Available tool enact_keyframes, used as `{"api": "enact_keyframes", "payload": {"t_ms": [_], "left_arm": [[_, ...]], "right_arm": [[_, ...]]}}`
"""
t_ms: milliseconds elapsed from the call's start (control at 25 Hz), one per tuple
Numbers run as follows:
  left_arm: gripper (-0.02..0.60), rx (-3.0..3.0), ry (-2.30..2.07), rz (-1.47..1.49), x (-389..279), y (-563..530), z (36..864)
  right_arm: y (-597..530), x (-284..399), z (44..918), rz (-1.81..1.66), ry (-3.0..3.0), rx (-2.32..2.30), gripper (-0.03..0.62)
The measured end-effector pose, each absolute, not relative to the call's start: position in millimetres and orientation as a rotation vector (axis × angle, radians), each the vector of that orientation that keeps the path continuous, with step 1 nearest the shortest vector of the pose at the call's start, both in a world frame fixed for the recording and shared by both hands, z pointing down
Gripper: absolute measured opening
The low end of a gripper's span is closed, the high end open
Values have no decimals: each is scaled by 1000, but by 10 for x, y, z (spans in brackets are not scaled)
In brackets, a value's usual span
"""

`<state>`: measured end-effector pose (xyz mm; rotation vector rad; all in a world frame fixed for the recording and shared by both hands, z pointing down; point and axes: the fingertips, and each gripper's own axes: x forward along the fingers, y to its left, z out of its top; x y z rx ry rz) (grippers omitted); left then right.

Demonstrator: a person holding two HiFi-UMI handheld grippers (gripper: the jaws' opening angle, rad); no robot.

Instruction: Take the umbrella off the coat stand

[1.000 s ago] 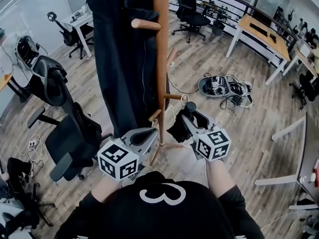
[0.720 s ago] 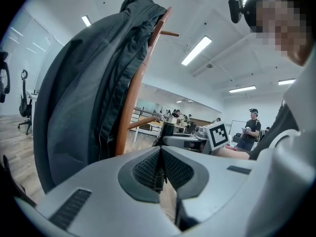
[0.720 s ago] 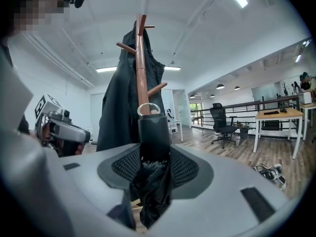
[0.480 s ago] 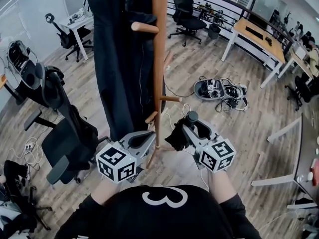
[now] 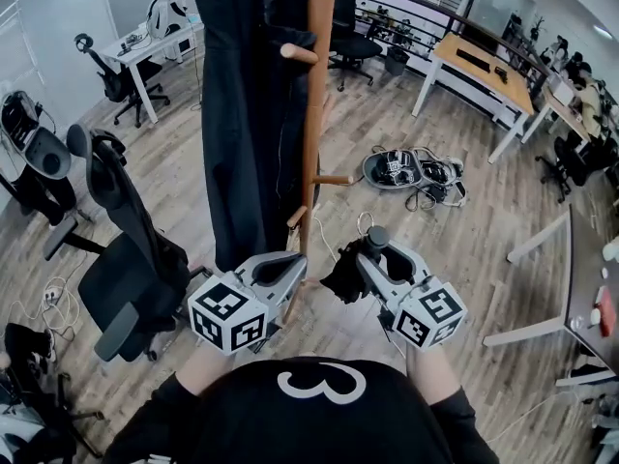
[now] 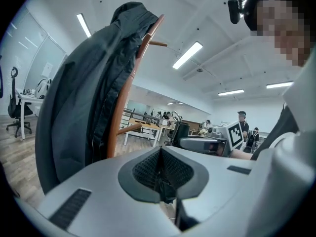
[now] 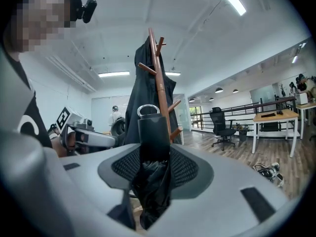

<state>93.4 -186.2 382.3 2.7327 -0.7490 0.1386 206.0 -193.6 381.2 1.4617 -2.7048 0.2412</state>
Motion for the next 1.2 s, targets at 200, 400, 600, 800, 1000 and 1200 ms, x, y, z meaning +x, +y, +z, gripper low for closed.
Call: {"api": "enact_keyframes", "payload": {"t_ms": [200,400,600,800,1000,1200], "left_arm": [[17,2758,-720,157,749,-1548,3721],[17,2776,-711,175,553,-1174,3658],[17,2794,-715,190,349,-811,3627],[17,2813,-707,204,217,-454,3613],[17,2823,-695,214,111,-155,3601],[17,2830,-677,206,53,21,3580]], "right_arm": [[-1509,1783,3728,251,-2734,1463,192],[-1056,1537,3640,262,-2759,1460,192],[-654,1275,3604,255,-2786,1431,192],[-328,1070,3614,247,-2796,1429,192],[-19,921,3609,256,-2810,1425,192],[177,853,3642,261,-2788,1443,192]]}}
